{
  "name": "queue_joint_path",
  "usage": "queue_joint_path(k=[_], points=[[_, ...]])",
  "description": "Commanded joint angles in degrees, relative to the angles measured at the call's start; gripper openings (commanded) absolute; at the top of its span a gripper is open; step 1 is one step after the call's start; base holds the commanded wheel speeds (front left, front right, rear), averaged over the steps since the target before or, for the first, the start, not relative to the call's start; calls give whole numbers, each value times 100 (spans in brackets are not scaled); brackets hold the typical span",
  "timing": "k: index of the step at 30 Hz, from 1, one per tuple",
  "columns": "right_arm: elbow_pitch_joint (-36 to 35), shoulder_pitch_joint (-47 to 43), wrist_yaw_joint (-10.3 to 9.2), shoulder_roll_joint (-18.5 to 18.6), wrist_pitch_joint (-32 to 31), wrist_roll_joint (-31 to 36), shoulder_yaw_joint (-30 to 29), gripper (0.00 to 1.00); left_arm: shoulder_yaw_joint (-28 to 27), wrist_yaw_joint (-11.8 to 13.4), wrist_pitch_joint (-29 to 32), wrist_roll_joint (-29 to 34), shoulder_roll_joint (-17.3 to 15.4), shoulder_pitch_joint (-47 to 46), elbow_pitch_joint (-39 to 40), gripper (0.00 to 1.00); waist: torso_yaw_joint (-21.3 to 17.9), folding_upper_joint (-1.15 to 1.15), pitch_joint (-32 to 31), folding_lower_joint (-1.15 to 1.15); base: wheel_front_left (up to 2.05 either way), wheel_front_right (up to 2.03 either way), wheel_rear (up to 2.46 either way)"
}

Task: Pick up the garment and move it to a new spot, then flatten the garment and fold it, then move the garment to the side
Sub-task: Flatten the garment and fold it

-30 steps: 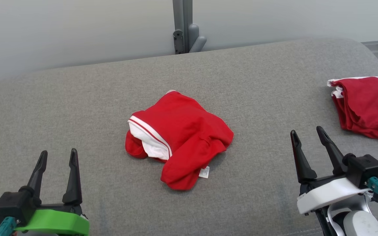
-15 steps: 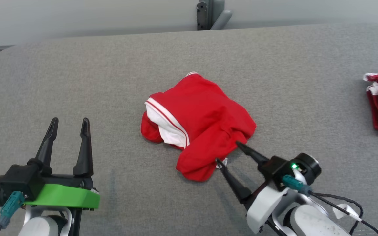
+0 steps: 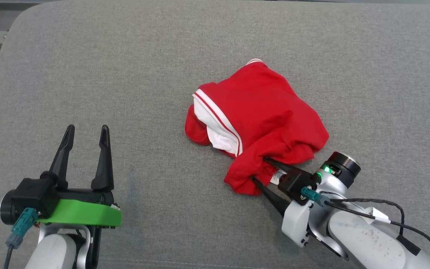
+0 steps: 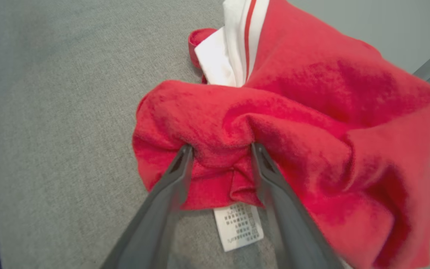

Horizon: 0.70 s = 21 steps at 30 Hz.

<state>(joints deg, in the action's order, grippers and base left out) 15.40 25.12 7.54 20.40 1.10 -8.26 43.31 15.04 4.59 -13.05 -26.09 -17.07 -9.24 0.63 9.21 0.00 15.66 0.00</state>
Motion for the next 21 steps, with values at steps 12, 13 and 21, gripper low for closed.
queue_joint_path(k=[12,13,21], points=[[-1058,648,-11,-328,511,-321,9,0,-92,57,-59,31,-97,-99,-60,100,-312,0,-111,0,0,0,0],[-1180,697,-11,-388,541,-376,-48,0,-99,61,-47,30,-112,-89,-49,100,-352,0,-118,0,0,0,0],[-1679,360,-11,-790,713,-714,-1335,0,-110,117,20,30,-184,-34,63,100,-570,0,-96,0,0,0,0]])
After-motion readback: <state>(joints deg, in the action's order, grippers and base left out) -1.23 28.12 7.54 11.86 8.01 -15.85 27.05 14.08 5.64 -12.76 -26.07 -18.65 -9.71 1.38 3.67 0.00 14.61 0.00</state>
